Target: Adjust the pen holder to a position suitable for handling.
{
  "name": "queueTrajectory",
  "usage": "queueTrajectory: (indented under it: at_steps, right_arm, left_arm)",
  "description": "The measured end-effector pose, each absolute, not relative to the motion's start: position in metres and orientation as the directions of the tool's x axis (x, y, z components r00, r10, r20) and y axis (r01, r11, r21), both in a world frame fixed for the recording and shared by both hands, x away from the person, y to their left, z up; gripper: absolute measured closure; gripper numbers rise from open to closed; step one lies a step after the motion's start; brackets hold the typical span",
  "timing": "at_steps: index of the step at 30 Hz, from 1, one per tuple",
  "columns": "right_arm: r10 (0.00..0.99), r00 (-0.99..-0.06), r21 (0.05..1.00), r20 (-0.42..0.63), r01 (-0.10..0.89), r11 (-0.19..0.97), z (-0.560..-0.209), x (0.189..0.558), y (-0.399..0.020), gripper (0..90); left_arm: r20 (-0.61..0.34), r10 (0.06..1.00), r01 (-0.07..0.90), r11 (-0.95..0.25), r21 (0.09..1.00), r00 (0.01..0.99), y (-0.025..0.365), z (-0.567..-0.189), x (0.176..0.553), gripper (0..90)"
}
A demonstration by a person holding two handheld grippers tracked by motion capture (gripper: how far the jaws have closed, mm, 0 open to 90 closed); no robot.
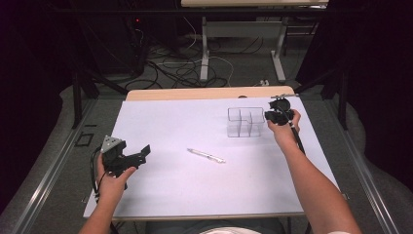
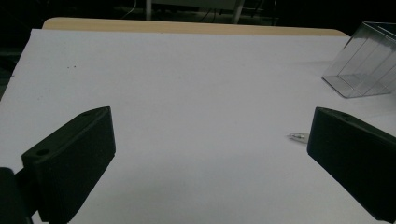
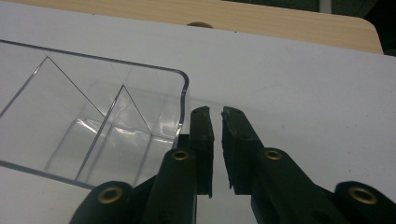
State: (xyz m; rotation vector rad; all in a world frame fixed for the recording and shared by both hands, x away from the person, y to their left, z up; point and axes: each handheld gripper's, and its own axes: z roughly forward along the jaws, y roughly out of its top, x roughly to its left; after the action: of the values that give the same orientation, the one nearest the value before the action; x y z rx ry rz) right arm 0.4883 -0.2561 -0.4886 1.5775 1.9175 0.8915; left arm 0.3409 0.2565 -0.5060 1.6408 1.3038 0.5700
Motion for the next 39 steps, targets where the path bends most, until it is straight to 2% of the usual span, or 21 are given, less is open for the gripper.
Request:
queueTrajectory:
  at_steps: [39]
  right_arm:
    - [0.981, -0.193, 0.751, 0.020, 0.651, 0.113, -0.494, 0.488, -0.246, 90.0]
  left_arm:
    - [-0.188, 0.927, 0.502, -0.001, 0.865, 0.325, 0.256, -0.507, 0.342, 1.3]
